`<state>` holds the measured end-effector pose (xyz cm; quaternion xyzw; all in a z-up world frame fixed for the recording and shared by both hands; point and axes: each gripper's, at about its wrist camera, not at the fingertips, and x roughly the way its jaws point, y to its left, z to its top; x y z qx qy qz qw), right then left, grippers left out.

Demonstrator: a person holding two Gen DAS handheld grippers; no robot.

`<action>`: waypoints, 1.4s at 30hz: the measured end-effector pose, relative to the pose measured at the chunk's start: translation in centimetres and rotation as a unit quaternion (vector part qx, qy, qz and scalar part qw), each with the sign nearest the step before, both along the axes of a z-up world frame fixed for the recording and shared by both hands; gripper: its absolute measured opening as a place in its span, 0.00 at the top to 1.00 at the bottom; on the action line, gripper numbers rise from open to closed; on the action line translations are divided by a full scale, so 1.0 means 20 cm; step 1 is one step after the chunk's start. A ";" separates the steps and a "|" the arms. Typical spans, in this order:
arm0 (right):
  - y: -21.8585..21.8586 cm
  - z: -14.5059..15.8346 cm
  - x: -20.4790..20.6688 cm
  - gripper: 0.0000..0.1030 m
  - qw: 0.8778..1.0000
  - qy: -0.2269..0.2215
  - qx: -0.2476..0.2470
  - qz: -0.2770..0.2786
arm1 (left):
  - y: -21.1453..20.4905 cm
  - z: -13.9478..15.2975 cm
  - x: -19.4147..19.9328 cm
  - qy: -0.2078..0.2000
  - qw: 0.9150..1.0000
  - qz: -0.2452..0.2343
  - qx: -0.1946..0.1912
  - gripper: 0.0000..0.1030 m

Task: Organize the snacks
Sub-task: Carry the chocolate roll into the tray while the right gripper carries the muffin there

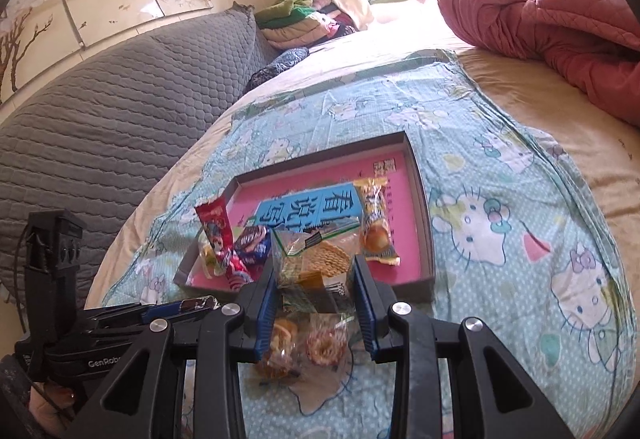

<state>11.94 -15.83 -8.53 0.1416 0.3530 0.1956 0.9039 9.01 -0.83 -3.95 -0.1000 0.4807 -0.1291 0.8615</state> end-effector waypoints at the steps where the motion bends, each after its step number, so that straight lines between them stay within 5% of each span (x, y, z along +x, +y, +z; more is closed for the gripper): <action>1: 0.00 0.01 0.01 0.66 1.000 -0.003 0.002 -0.002 | -0.01 0.01 0.01 -0.003 1.000 0.001 0.000 0.64; 14: -0.07 0.00 0.14 0.66 1.000 -0.005 0.011 -0.017 | -0.18 0.07 0.18 -0.012 0.999 0.010 0.033 0.64; 42: -0.01 -0.21 0.27 0.66 0.999 0.040 -0.025 0.002 | -0.25 -0.12 0.35 0.014 0.998 0.026 0.063 0.64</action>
